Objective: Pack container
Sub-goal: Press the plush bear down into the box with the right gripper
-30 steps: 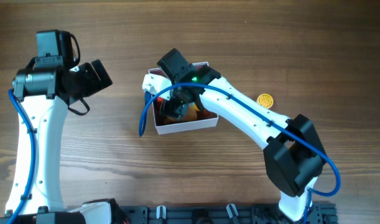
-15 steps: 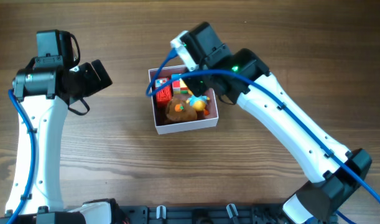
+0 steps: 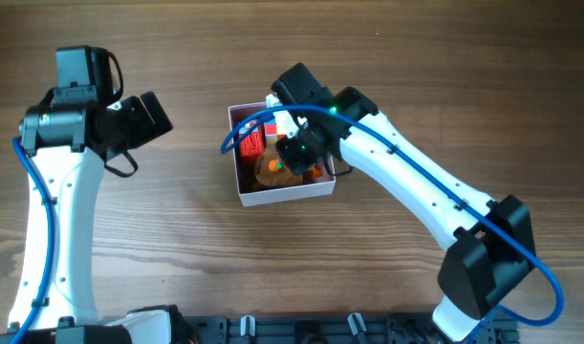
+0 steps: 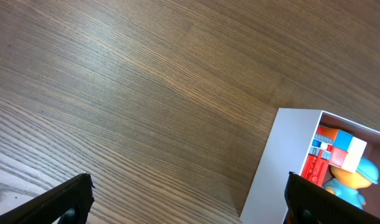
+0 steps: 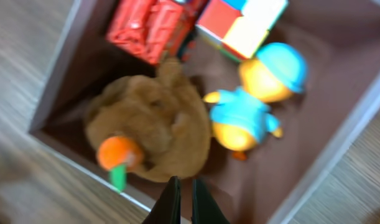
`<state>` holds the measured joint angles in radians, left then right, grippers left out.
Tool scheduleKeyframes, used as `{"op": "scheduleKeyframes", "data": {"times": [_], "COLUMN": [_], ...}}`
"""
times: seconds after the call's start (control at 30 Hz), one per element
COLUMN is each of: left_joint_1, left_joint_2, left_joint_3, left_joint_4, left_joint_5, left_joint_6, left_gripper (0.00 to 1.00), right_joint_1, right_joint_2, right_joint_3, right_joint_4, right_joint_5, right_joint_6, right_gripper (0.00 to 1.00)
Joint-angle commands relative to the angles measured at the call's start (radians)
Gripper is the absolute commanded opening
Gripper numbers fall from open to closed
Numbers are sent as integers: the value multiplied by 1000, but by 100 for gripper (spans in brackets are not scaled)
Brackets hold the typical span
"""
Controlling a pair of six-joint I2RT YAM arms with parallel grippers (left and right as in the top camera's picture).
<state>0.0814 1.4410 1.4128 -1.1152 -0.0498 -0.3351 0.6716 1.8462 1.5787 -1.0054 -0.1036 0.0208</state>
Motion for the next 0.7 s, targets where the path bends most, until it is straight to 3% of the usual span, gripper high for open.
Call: {"op": "scheduleKeyframes", "data": {"times": [0.0, 0.67], "left_joint_1": [6, 6], "left_joint_2": [7, 7], "left_joint_3": [-7, -7], "left_joint_4": [0, 0], "left_joint_5": [16, 16], "left_joint_6": [13, 13], "left_gripper": [100, 100], "right_joint_1": [3, 29], "right_joint_2": [15, 61], "right_joint_3": [-1, -106], "right_joint_4": [-1, 110], "right_joint_5": [-77, -157], "right_joint_6": [-51, -74], "right_gripper": [6, 6]}}
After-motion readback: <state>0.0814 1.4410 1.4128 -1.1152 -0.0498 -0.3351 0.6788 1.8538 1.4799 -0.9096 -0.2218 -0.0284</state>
